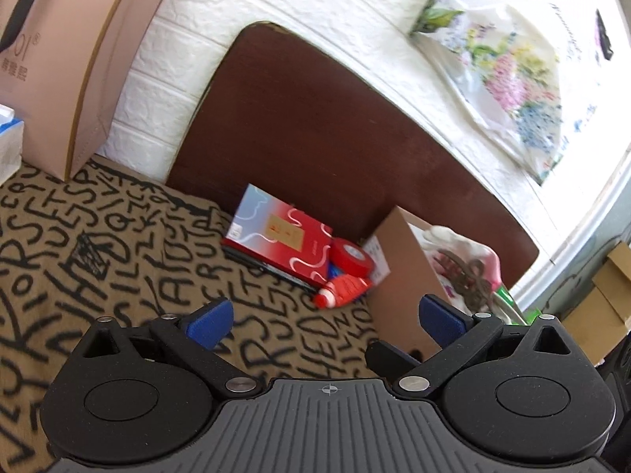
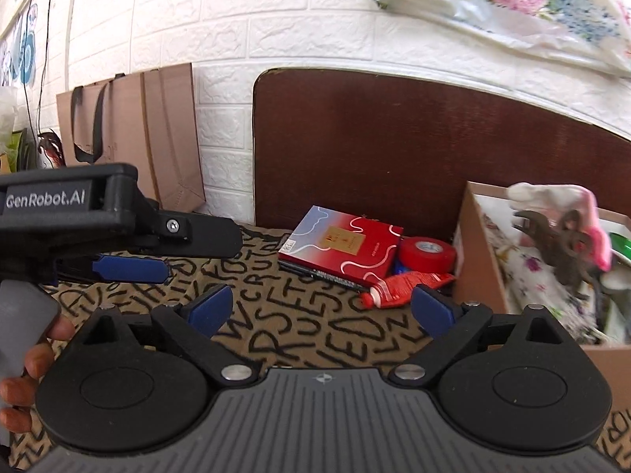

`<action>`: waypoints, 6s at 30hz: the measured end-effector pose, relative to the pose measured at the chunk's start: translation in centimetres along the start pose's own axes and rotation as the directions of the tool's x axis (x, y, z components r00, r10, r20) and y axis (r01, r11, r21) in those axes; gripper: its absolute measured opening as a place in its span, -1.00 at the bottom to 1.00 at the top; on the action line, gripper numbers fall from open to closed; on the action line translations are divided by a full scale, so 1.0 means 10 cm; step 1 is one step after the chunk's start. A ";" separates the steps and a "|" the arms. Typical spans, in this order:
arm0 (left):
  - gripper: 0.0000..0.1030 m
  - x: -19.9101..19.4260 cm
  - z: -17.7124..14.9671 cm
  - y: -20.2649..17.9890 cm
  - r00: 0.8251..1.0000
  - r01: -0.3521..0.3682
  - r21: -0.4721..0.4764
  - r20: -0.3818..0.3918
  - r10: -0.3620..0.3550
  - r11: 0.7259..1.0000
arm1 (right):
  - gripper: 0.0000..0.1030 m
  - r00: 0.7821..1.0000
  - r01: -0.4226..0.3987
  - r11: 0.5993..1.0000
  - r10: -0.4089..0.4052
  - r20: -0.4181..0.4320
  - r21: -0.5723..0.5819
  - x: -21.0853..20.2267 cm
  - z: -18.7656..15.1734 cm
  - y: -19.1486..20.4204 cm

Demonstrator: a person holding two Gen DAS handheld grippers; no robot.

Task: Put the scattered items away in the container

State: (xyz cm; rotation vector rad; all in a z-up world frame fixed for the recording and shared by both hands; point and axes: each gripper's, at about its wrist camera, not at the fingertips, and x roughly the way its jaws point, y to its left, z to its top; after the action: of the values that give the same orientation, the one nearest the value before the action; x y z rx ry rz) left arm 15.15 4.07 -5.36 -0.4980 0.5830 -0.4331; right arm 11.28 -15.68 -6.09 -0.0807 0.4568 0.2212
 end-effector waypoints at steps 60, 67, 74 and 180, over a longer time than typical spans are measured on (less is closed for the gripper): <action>0.88 1.83 0.85 0.79 0.984 -0.072 0.065 -0.157 0.081 0.995 | 0.54 0.994 -0.009 0.999 0.014 -0.109 0.046 1.50 0.05 -0.34; 0.90 2.12 0.81 0.86 0.980 -0.062 0.086 -0.186 0.077 0.994 | 0.66 0.992 -0.012 0.997 0.021 -0.126 0.077 1.77 0.02 -0.46; 0.54 2.07 0.76 0.79 0.980 -0.052 0.099 -0.188 0.070 0.994 | 0.53 0.991 -0.029 0.993 0.044 -0.125 0.119 1.79 -0.01 -0.48; 0.68 2.28 0.52 -2.25 0.979 0.176 0.274 -0.152 -0.138 0.945 | 0.50 0.989 0.125 0.985 -0.133 0.058 0.122 -0.07 0.27 -2.66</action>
State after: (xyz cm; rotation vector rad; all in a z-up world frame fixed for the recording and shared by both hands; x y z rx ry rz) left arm 30.05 -23.92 1.48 -0.2391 0.5966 -0.6960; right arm 17.96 -41.37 -2.66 0.0131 0.3968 0.0689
